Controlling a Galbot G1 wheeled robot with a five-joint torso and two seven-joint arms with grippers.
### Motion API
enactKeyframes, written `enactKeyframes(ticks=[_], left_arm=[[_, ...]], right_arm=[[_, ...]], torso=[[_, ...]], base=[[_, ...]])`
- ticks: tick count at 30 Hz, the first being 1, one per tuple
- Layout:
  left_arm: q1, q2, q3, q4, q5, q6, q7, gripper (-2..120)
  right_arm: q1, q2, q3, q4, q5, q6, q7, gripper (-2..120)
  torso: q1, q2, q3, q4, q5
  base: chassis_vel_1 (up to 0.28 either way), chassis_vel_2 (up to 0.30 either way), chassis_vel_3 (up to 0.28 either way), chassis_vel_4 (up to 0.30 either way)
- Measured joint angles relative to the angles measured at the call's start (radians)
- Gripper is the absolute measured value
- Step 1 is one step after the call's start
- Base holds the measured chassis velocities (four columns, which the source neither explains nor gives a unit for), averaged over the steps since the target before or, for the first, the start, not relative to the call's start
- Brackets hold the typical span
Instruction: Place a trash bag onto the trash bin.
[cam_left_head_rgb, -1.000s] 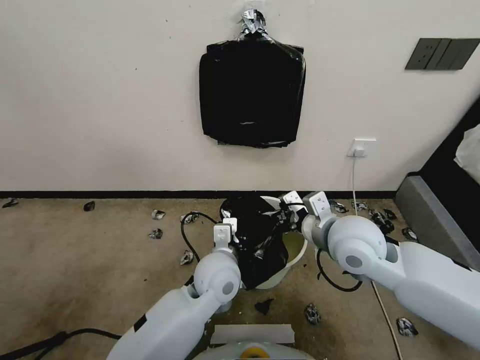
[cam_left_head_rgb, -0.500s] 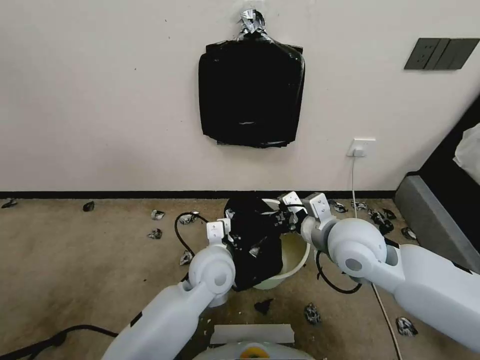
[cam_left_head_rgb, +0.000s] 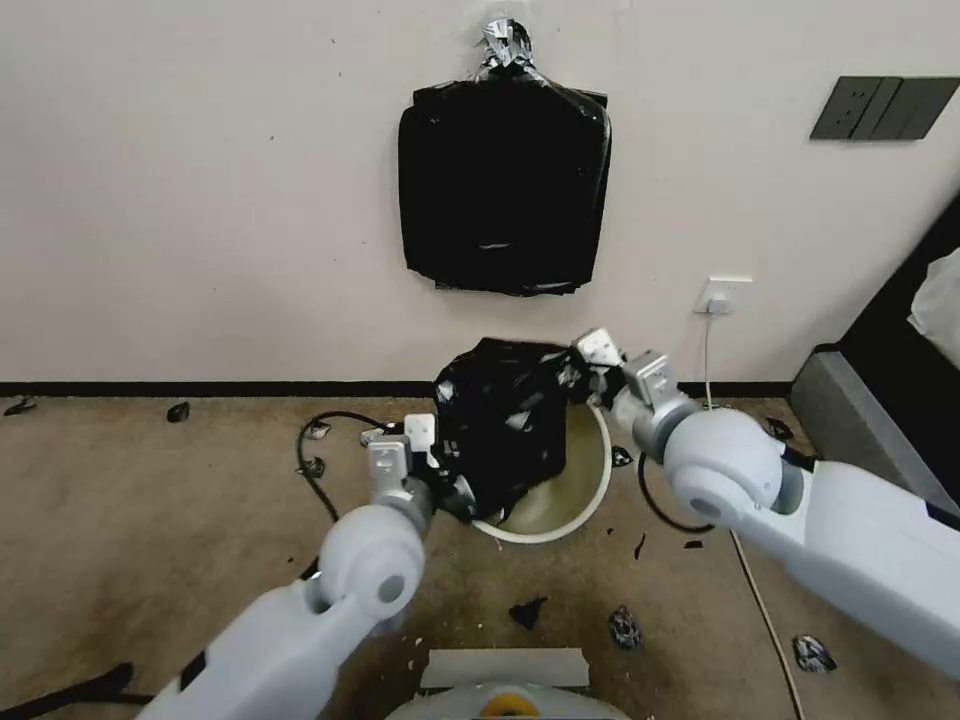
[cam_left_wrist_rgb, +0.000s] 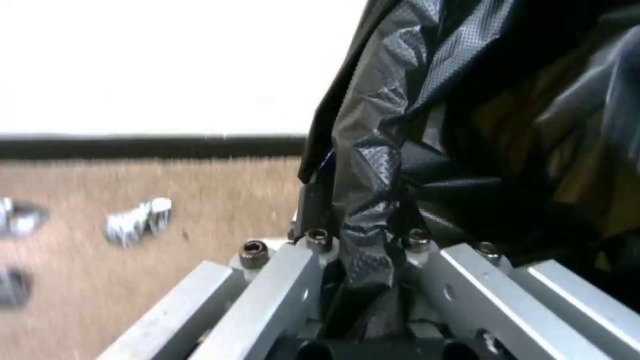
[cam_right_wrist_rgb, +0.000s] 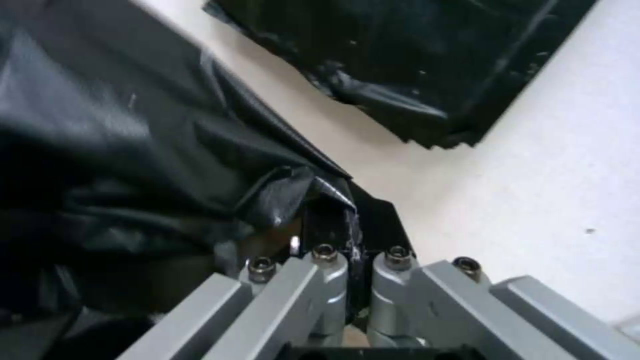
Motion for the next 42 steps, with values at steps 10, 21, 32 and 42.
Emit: enactKeyframes(ticks=[10, 21, 32, 42], left_arm=[[0.120, 0.119, -0.142, -0.078, 0.216, -0.054, 0.327, 4], [0.189, 0.129, -0.213, -0.099, 0.283, -0.206, 0.466, 4], [0.244, 0.006, -0.313, -0.124, 0.025, -0.245, 0.292, 4], [0.317, 0.010, -0.390, -0.163, -0.052, -0.211, 0.243, 4]], right_arm=[[-0.030, -0.109, 0.024, 0.027, 0.002, -0.001, -0.048, 0], [-0.093, -0.268, 0.029, 0.081, 0.003, 0.004, -0.204, 0], [-0.204, -0.255, 0.021, 0.112, -0.120, 0.093, -0.292, 0], [-0.341, -0.107, 0.068, 0.092, -0.184, 0.187, -0.234, 0]], torso=[[0.000, 0.000, 0.000, 0.0000, 0.0001], [0.000, 0.000, 0.000, -0.0001, 0.0000], [0.000, 0.000, 0.000, -0.0002, -0.0001], [0.000, 0.000, 0.000, -0.0002, 0.0002]], base=[[0.000, 0.000, 0.000, 0.000], [0.000, 0.000, 0.000, 0.000], [0.000, 0.000, 0.000, 0.000], [0.000, 0.000, 0.000, 0.000]])
